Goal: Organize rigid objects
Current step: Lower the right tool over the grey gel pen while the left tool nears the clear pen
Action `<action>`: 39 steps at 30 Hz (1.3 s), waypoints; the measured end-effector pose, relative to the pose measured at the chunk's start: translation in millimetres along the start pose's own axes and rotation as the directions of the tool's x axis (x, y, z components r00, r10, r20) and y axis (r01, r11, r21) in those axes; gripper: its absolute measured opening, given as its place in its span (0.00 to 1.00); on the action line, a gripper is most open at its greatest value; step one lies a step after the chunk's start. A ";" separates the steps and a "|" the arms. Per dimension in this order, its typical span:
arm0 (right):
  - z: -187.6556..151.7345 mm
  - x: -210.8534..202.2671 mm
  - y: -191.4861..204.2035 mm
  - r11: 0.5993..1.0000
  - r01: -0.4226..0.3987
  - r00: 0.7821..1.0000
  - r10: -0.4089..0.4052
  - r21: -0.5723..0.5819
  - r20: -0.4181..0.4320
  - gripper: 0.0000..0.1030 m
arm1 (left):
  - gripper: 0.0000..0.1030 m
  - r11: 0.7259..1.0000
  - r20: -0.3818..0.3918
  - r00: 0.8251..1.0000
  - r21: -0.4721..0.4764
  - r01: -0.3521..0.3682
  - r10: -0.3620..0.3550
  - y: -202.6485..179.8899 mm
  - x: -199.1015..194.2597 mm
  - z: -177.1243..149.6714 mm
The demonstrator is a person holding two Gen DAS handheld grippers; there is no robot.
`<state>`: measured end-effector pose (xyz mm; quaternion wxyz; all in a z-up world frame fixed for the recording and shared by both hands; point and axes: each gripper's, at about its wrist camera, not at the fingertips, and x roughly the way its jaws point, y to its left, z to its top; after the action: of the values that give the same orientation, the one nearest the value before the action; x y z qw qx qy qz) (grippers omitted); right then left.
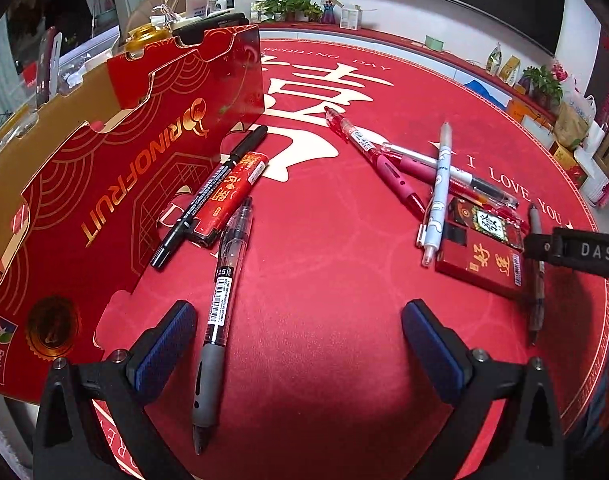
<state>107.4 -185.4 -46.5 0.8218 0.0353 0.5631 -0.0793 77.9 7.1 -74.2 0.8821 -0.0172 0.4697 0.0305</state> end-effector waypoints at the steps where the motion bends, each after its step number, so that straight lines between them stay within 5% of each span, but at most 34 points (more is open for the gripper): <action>1: -0.6 -1.3 1.2 1.000 -0.003 1.000 0.003 -0.008 0.008 0.77 | 1.00 1.000 0.003 1.000 -0.001 -0.001 0.001 0.0 -0.7 -0.8; 8: -13.2 -10.9 -2.9 0.994 -0.042 0.999 0.044 -0.104 0.014 0.49 | 1.00 0.999 0.003 0.999 0.042 0.032 -0.032 -26.0 -6.3 -7.0; 23: -15.1 -11.3 -11.7 0.979 -0.069 0.998 0.070 -0.192 -0.001 0.49 | 1.00 1.000 0.034 0.999 0.018 0.011 -0.012 -38.8 -5.8 -5.3; 29: -17.1 -9.9 -8.5 0.968 -0.092 0.996 0.089 -0.234 -0.024 0.62 | 1.00 0.997 0.067 0.997 0.067 0.044 -0.049 -36.8 -10.9 -12.5; 35: -15.0 -9.1 -6.6 0.960 -0.097 0.995 0.091 -0.265 -0.033 0.61 | 0.99 0.993 0.015 0.998 0.098 0.066 -0.068 -37.5 -9.6 -7.5; 38: -13.9 -10.3 0.1 0.945 -0.114 0.993 0.103 -0.307 -0.051 0.50 | 0.95 0.992 -0.005 0.997 0.106 0.073 -0.073 -39.3 -9.3 -5.9; 39: -14.6 -11.6 4.4 0.938 -0.121 0.992 0.108 -0.324 -0.058 0.36 | 0.90 0.990 -0.005 0.997 0.116 0.079 -0.079 -41.3 -10.9 -6.4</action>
<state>90.7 -177.9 -41.1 0.8083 -0.0670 0.5815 0.0638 69.4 -34.9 -68.6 0.8821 0.0155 0.4698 -0.0316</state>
